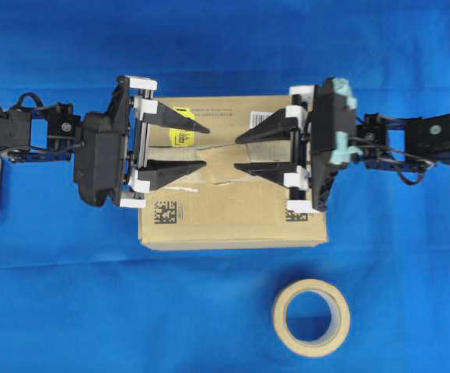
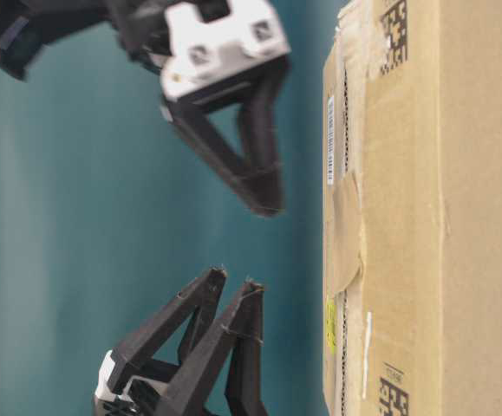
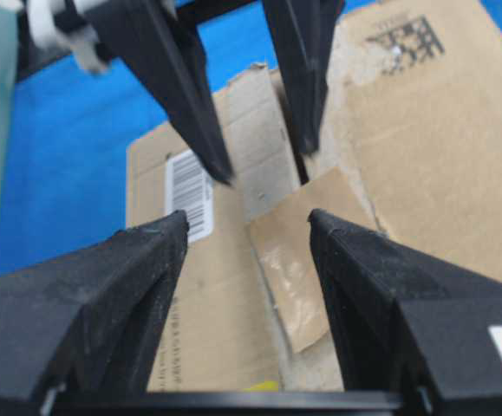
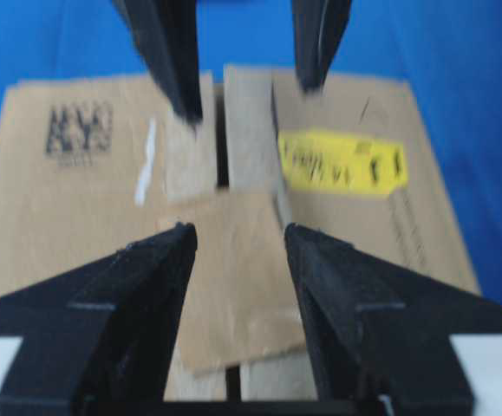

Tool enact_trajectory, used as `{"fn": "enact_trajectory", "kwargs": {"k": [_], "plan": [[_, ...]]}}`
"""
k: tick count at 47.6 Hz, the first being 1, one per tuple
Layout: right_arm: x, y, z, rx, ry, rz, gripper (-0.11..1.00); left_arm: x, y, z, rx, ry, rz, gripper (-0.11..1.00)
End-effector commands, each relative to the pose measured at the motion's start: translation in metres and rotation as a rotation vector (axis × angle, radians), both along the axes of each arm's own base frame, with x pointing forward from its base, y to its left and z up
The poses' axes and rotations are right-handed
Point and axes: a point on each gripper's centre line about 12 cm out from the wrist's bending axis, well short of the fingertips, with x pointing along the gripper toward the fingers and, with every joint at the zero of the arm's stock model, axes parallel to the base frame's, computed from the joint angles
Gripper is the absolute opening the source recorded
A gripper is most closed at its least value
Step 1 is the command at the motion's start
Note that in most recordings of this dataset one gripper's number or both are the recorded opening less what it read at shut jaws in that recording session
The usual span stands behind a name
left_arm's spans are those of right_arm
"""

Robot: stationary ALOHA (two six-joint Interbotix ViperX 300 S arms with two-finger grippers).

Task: Apply tape along the seams of the closed cardboard box to seal it securely.
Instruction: 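Press both grippers down on the tape along the seam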

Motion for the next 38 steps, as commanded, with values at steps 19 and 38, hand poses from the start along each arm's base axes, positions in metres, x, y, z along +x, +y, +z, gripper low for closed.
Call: {"fn": "enact_trajectory", "kwargs": {"k": [19,38], "plan": [[0.000,-0.011,0.026,-0.006,-0.081,-0.032,0.08,0.004,-0.008,0.006,-0.216,-0.045,0.038,0.09],[0.035,-0.016,-0.008,-0.004,-0.009,-0.040,-0.02,0.026,-0.007,-0.021,-0.369,-0.020,0.090,0.00]]}}
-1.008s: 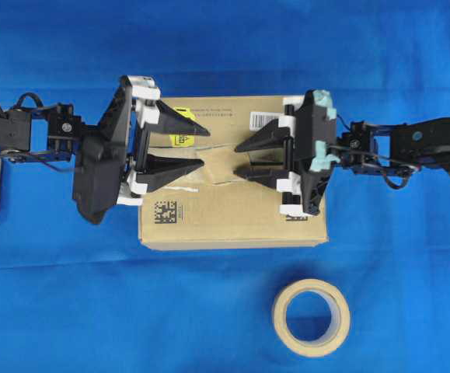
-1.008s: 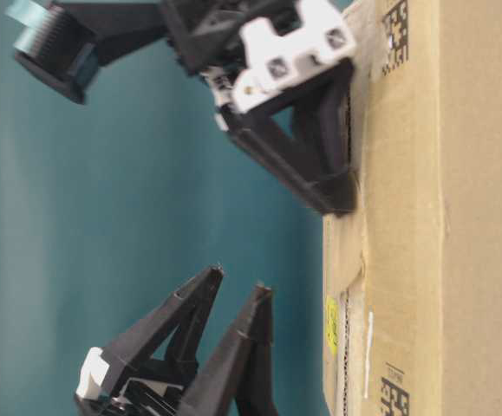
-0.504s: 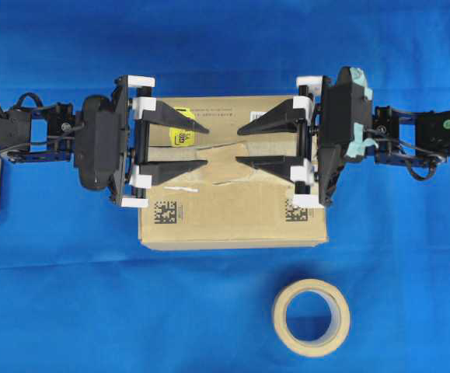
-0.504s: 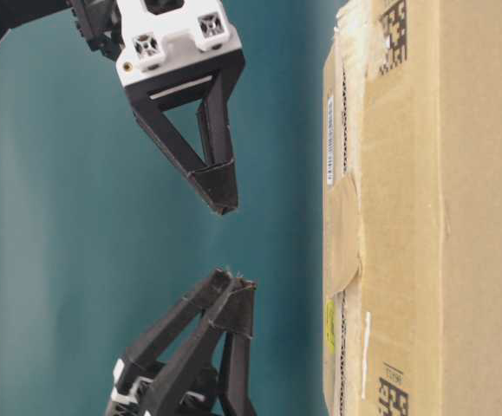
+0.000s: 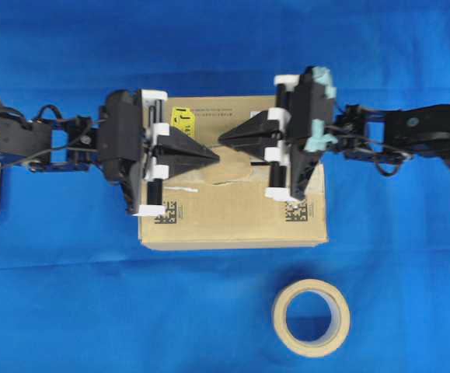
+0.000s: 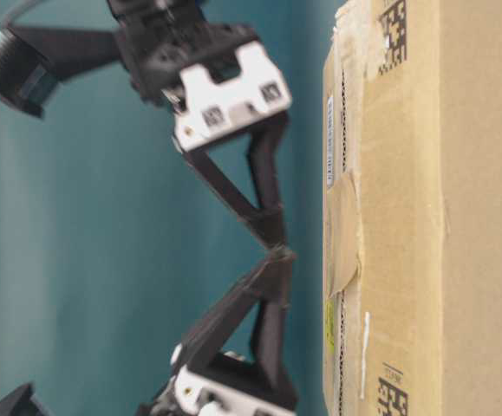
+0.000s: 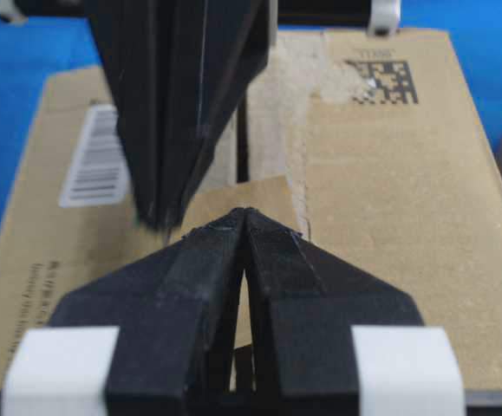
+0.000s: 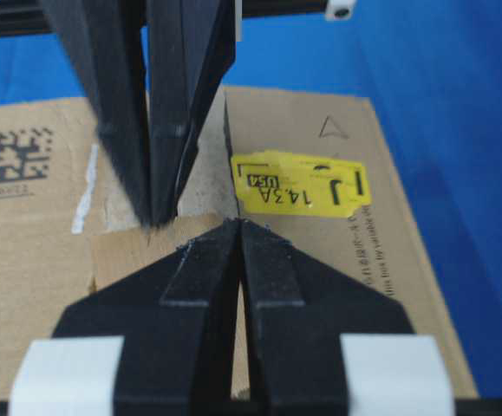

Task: Apply tape along the seams of the closed cardboard box to seal it securely.
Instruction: 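Press both grippers down on the tape along the seam, then smooth the tape flat with both grippers moving along the seam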

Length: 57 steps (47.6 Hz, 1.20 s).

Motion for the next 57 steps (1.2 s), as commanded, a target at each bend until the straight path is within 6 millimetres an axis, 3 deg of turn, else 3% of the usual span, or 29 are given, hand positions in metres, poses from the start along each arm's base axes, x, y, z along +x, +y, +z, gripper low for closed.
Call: {"fn": "enact_trajectory", "kwargs": {"k": [1,13,27,40,49,57], "plan": [[0.010,-0.001,0.008,-0.002,-0.032,-0.002,-0.02,0.010,0.003,0.006,-0.010,-0.023,0.011,0.00],[0.017,0.000,-0.010,0.003,0.012,0.001,-0.02,0.016,0.015,-0.024,-0.018,0.068,0.045,0.00],[0.009,0.001,-0.031,0.013,0.070,-0.002,-0.02,0.004,0.020,-0.043,-0.047,0.131,0.070,0.00],[-0.001,0.000,-0.042,0.029,0.104,-0.015,-0.02,-0.018,0.018,-0.055,-0.089,0.173,0.088,0.00],[-0.020,0.001,-0.047,0.042,0.125,-0.026,-0.02,-0.033,0.017,-0.059,-0.093,0.189,0.091,0.00],[-0.030,0.002,-0.043,0.049,0.108,-0.034,-0.02,-0.032,0.018,-0.057,-0.093,0.175,0.092,0.00]]}}
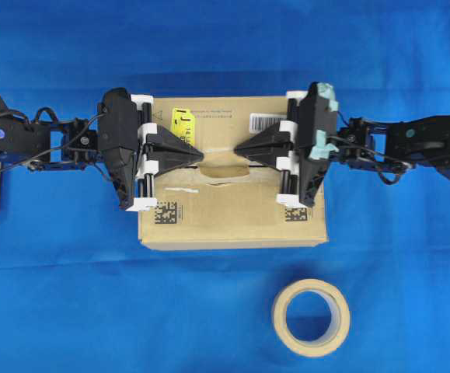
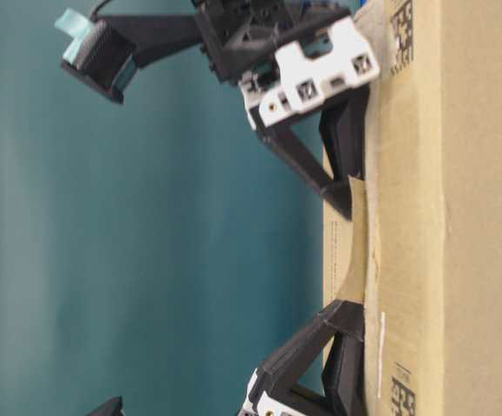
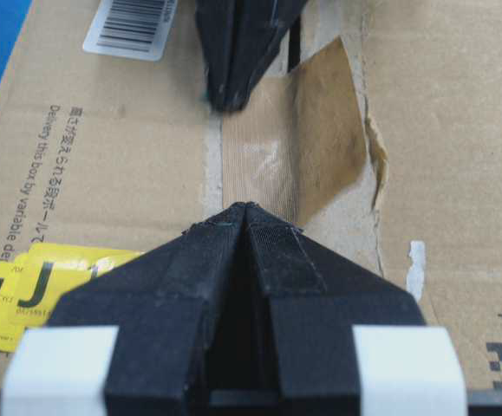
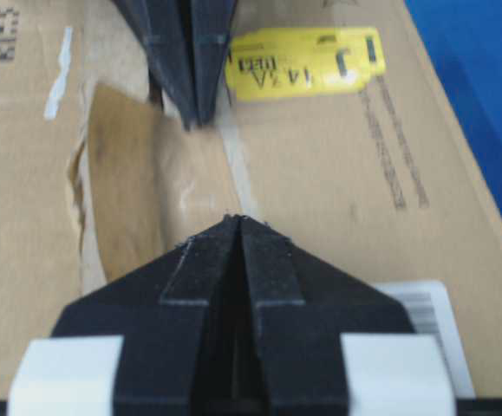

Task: Apply tape along the seams of the closed cardboard box to seal it securely.
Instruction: 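Smooth the tape flat with both grippers moving along the seam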

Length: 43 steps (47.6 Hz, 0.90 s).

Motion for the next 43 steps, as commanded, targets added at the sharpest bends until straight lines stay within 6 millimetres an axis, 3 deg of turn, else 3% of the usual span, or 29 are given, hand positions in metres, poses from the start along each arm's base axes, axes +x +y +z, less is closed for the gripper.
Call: {"fn": "enact_trajectory", "kwargs": {"k": [1,7,14,21,30,43], "plan": [[-0.004,0.000,0.008,0.003,-0.022,-0.003,-0.02,-0.004,0.003,-0.004,-0.002,0.014,0.010,0.00],[-0.005,0.001,0.028,-0.012,-0.075,0.005,-0.02,0.001,0.003,0.010,0.007,-0.038,0.008,0.00],[-0.004,0.002,0.061,-0.032,-0.163,0.015,-0.02,0.007,-0.001,0.042,0.025,-0.136,-0.010,0.00],[0.000,0.003,0.068,-0.038,-0.183,0.024,-0.02,0.011,-0.007,0.062,0.031,-0.204,-0.031,0.00],[0.015,0.006,0.060,-0.036,-0.166,0.031,-0.02,0.021,-0.018,0.061,0.032,-0.226,-0.064,0.00],[0.036,0.008,0.045,-0.036,-0.138,0.040,-0.02,0.036,-0.026,0.038,0.026,-0.160,-0.084,0.00]]}}
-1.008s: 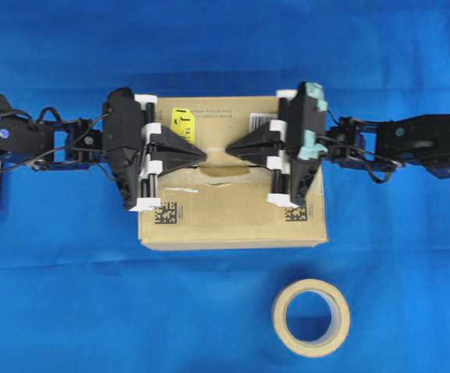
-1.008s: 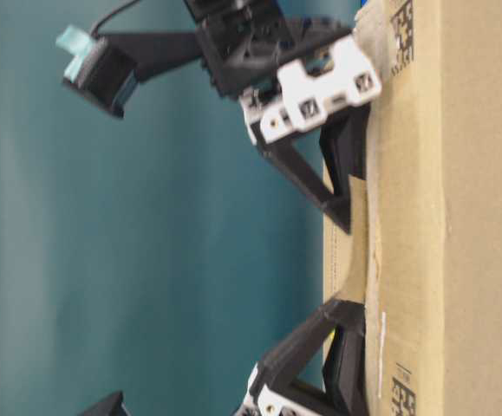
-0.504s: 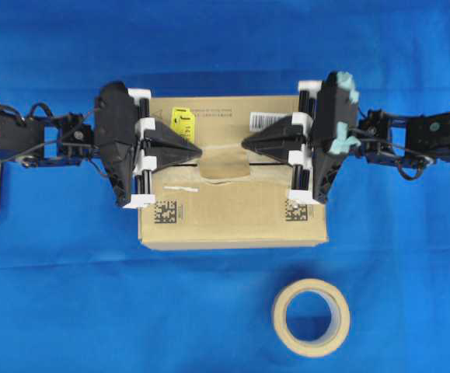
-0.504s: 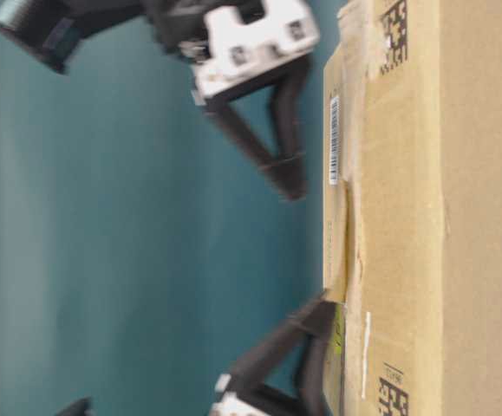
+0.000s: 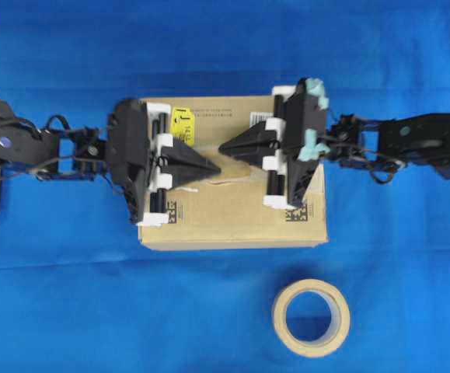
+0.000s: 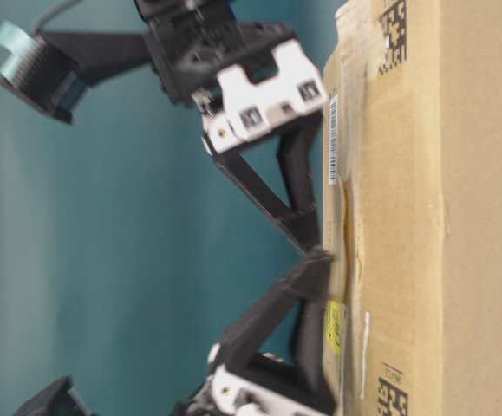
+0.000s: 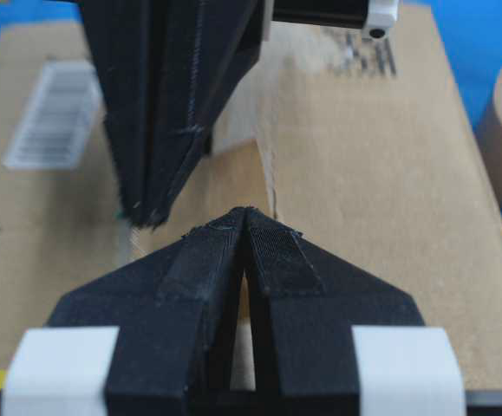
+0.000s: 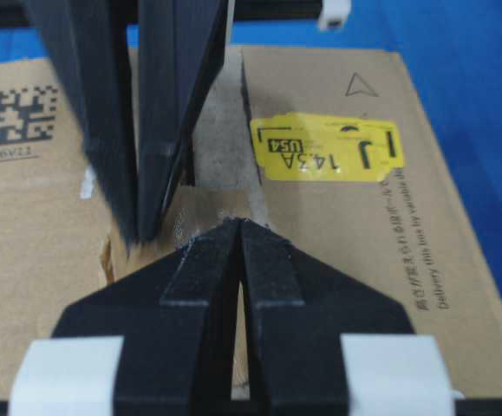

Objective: Apply tape along the seams of the closed cardboard box to seal it securely.

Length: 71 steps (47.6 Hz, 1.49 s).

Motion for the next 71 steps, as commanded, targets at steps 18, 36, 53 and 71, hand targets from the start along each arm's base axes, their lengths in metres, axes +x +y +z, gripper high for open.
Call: {"fn": "enact_trajectory", "kwargs": {"k": [18,36,53,71], "plan": [[0.009,0.014,-0.021,0.034,0.037,0.010,-0.02,0.002,-0.010,-0.013,-0.007,0.046,-0.026,0.00],[-0.012,0.031,-0.034,0.045,0.081,0.042,-0.02,-0.023,-0.012,-0.028,-0.018,0.123,-0.029,0.00],[-0.042,0.047,-0.040,0.073,0.089,0.051,-0.02,-0.030,-0.012,-0.029,-0.017,0.127,-0.029,0.00],[-0.039,0.041,0.033,0.028,-0.111,0.062,-0.02,-0.010,-0.004,0.037,0.006,-0.045,-0.015,0.00]]}}
